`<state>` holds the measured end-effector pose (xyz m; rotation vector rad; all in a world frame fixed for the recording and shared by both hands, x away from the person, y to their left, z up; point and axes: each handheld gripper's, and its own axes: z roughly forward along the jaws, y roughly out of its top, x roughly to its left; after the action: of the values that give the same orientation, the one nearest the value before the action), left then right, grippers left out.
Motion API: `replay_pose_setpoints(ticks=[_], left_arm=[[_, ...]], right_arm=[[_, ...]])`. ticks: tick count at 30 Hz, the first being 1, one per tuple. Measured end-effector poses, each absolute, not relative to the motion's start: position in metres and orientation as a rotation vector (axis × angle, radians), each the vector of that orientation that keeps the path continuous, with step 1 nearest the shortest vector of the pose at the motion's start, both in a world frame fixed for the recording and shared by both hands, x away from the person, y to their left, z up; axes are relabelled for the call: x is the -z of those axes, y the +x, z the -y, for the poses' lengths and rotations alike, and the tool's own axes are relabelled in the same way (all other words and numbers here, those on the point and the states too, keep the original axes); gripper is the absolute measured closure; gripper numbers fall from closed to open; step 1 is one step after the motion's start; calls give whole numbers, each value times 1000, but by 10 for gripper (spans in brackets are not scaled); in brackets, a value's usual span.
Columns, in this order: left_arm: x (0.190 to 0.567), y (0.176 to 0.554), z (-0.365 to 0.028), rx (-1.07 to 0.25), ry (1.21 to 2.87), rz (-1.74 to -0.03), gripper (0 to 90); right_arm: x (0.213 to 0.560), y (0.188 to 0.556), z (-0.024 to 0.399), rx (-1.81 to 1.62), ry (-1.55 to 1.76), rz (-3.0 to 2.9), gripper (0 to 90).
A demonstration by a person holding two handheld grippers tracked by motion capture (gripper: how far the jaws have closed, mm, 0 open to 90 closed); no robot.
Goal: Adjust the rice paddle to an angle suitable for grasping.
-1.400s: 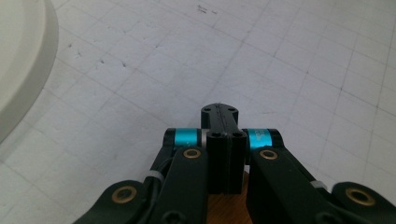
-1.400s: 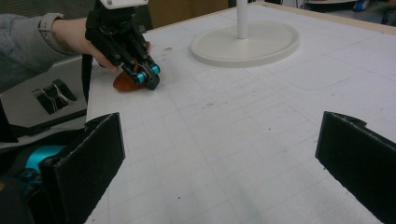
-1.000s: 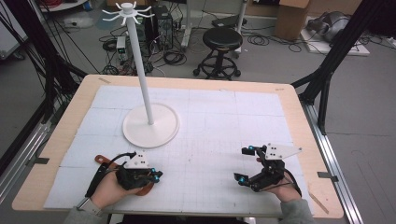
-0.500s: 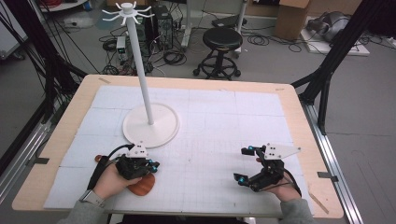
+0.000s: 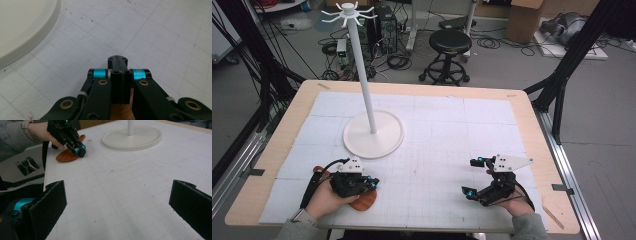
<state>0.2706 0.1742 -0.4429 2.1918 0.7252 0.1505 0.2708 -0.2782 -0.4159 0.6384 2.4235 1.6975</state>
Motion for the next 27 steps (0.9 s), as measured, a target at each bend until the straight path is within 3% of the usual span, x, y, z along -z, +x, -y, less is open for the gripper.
replay_pose_setpoints(ticks=[18,24,27], left_arm=[[444,222,-190,-190,2194,-683,898],[443,223,-196,-187,2170,-656,898],[435,229,-208,-246,2121,-690,898]], right_arm=[[415,270,278,-1707,632,-2424,0],[415,269,278,-1713,636,-2424,0],[414,269,280,-1727,641,-2409,0]])
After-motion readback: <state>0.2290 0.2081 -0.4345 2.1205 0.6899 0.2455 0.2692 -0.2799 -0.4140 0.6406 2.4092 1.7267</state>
